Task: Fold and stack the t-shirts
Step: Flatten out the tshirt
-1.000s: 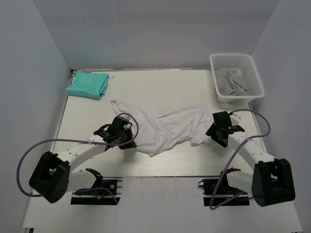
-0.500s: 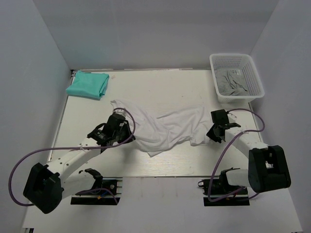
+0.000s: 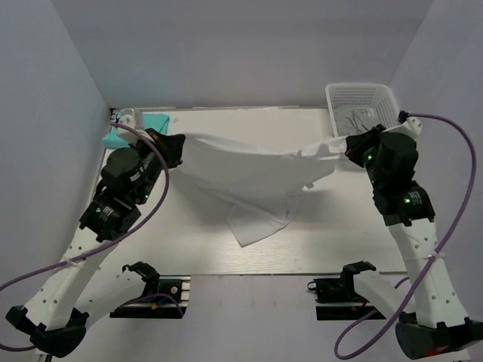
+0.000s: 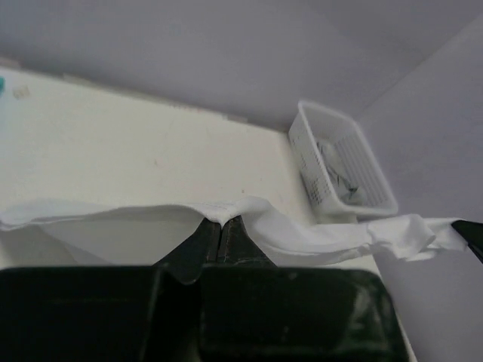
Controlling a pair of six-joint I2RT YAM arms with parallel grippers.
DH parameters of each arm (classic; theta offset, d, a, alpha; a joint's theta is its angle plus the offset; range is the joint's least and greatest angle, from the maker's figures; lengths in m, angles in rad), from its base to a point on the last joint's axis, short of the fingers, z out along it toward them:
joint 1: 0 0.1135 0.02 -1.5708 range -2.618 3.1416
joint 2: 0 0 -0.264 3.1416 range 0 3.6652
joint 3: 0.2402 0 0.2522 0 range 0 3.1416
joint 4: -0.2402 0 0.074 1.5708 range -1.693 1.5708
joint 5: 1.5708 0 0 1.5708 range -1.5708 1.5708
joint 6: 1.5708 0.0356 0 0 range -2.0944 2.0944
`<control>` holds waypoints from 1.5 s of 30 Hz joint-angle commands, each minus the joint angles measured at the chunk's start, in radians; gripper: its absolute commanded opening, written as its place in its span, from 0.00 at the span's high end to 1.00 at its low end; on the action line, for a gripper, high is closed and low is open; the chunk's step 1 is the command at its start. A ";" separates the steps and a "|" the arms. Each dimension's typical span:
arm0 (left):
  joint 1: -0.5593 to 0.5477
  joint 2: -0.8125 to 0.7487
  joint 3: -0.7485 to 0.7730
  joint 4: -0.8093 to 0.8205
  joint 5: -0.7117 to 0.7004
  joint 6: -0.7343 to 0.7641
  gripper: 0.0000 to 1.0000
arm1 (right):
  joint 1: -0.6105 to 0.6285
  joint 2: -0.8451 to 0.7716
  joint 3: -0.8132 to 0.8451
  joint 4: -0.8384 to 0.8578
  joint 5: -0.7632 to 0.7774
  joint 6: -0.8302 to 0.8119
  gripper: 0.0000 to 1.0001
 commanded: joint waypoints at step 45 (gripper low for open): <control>0.217 0.653 0.187 0.049 -0.343 0.008 1.00 | -0.006 0.633 0.442 0.305 -0.055 -0.236 1.00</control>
